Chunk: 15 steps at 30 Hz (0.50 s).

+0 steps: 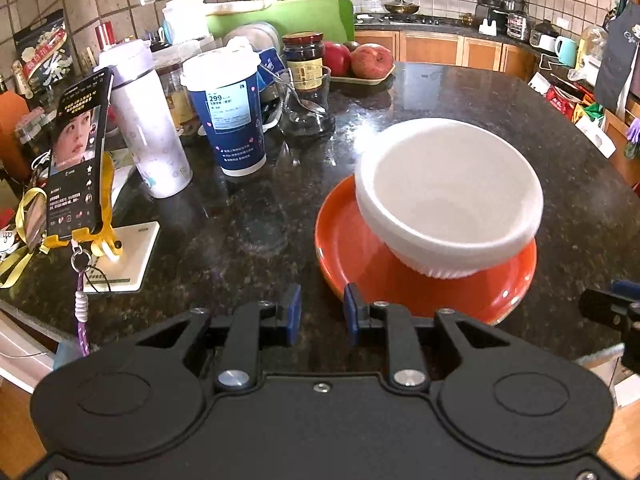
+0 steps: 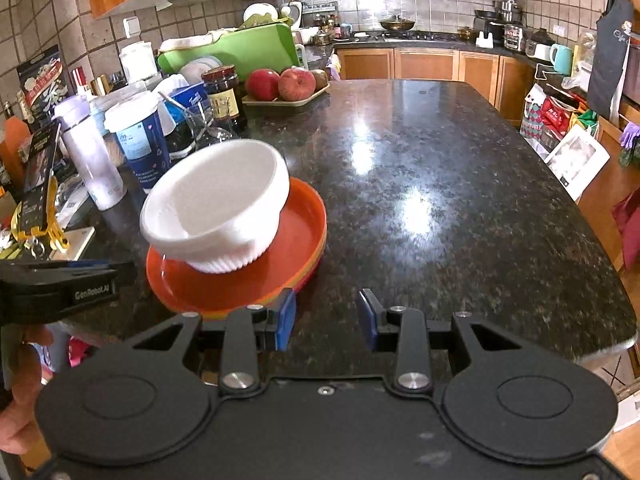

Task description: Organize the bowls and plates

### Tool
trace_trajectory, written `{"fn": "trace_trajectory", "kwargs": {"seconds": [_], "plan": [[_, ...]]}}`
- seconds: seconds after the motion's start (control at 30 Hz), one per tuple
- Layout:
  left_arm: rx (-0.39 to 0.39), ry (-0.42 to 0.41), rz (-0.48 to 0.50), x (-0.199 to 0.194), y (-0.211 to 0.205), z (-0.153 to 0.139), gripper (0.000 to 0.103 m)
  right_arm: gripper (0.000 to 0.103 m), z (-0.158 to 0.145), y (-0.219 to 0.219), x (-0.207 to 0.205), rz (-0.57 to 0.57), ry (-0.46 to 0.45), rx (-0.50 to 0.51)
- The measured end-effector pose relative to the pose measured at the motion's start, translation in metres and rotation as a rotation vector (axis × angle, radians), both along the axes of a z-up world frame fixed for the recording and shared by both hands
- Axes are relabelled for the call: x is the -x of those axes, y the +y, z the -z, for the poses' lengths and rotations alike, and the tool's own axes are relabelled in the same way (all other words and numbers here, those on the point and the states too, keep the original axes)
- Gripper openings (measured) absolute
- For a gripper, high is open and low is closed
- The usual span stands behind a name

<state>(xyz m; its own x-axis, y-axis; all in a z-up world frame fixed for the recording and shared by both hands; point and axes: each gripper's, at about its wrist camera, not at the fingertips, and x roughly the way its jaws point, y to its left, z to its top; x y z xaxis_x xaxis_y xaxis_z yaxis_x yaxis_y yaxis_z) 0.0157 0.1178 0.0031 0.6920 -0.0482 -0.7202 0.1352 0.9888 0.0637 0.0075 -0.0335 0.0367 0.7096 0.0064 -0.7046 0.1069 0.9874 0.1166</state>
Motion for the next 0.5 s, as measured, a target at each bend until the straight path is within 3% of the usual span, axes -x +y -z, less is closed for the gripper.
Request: {"fn": "trace_trajectory", "kwargs": {"seconds": [0.5], "plan": [[-0.023, -0.02, 0.012, 0.009, -0.006, 0.007, 0.033, 0.037, -0.001, 0.008, 0.016, 0.033, -0.025, 0.017]]}}
